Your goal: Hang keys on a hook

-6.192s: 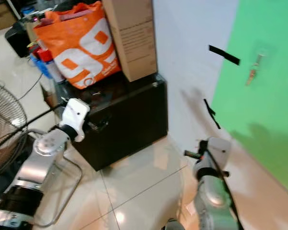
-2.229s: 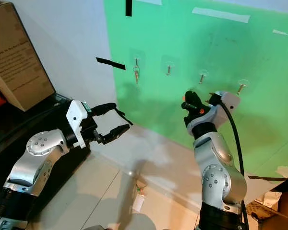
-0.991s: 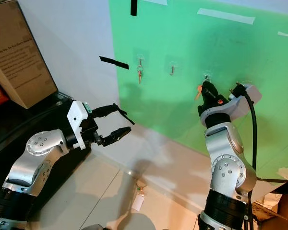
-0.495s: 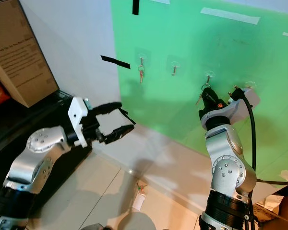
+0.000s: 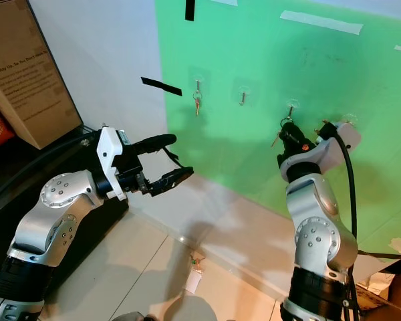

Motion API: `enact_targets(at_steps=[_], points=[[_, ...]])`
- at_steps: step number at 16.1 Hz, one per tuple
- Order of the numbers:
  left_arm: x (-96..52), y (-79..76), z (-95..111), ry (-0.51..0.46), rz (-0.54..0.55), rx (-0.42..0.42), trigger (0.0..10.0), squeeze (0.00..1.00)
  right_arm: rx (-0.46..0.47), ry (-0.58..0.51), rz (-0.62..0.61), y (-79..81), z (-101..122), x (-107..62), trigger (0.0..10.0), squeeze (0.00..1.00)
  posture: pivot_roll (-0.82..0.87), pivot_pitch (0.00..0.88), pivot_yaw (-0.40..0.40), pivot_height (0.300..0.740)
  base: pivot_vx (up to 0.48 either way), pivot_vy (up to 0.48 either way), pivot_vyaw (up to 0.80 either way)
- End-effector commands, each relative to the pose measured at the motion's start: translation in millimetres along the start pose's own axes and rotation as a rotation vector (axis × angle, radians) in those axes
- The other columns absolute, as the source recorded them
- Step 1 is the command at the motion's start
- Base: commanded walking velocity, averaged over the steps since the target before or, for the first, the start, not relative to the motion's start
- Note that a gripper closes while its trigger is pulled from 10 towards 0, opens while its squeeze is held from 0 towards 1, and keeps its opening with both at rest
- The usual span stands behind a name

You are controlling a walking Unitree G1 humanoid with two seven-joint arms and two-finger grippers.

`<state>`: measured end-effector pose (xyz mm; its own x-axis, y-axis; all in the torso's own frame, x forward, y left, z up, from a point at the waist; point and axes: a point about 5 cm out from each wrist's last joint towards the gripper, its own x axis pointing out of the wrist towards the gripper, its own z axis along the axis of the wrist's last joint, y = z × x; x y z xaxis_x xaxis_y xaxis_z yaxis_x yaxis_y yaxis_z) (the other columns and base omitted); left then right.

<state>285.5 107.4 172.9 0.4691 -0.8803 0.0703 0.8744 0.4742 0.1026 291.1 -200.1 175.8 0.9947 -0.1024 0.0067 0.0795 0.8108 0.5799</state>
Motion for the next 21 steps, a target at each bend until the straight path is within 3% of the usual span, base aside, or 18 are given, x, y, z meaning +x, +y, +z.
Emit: enact_targets(at_steps=[1,2,4,5,6,10,15,17,18,21], points=[[1.0,0.7,5.9,-0.009,0.000,0.021,10.0,0.04,0.008,-0.001,0.002,-3.3,-2.9,-2.4,10.0,1.00,-0.09,0.000,0.003,0.740,0.000,0.000,0.00],[0.1,2.2,4.7,-0.004,0.020,0.023,10.0,0.04,0.003,-0.016,0.032,-1.2,-2.0,-5.0,10.0,1.00,-0.09,0.000,0.003,0.740,0.000,0.000,0.00],[-5.7,14.5,-3.3,0.055,0.174,0.054,10.0,0.04,-0.152,0.033,0.013,-7.4,-10.9,-15.0,10.0,1.00,-0.09,0.000,0.001,0.740,0.000,0.000,0.00],[-7.7,17.7,-5.5,0.068,0.215,0.067,10.0,0.04,-0.178,0.032,0.017,-8.3,-12.4,-17.6,10.0,1.00,-0.09,0.000,-0.002,0.740,0.000,0.000,0.00],[-12.7,22.0,-8.7,0.079,0.287,0.076,10.0,0.04,-0.178,0.029,0.032,-8.3,-15.4,-23.7,10.0,1.00,-0.09,0.000,-0.002,0.740,0.000,0.000,0.00],[-19.1,23.9,-12.3,0.072,0.388,0.064,10.0,0.03,-0.144,0.029,0.142,5.8,-23.5,-32.3,10.0,1.00,-0.09,0.000,-0.008,0.740,0.000,0.000,0.00],[-20.2,25.0,-13.7,0.078,0.423,0.086,10.0,0.03,-0.149,0.041,0.144,4.6,-25.0,-28.8,10.0,1.00,-0.08,0.000,-0.012,0.740,0.000,0.000,0.00],[-32.1,32.3,-25.3,0.167,0.528,0.135,10.0,0.00,-0.286,0.109,0.191,2.2,-40.0,-35.6,10.0,1.00,-0.08,0.000,-0.011,0.740,0.000,0.000,0.72],[-41.2,35.4,-31.7,0.215,0.606,0.153,10.0,0.00,-0.402,0.159,0.208,-0.6,-52.3,-39.7,10.0,1.00,-0.08,0.000,-0.010,0.740,0.000,0.000,0.77],[-58.9,37.4,-42.6,0.284,0.766,0.176,10.0,0.01,-0.438,0.197,0.163,-6.4,-71.4,-43.9,10.0,1.00,-0.07,0.000,-0.012,0.740,0.000,0.000,0.78]])
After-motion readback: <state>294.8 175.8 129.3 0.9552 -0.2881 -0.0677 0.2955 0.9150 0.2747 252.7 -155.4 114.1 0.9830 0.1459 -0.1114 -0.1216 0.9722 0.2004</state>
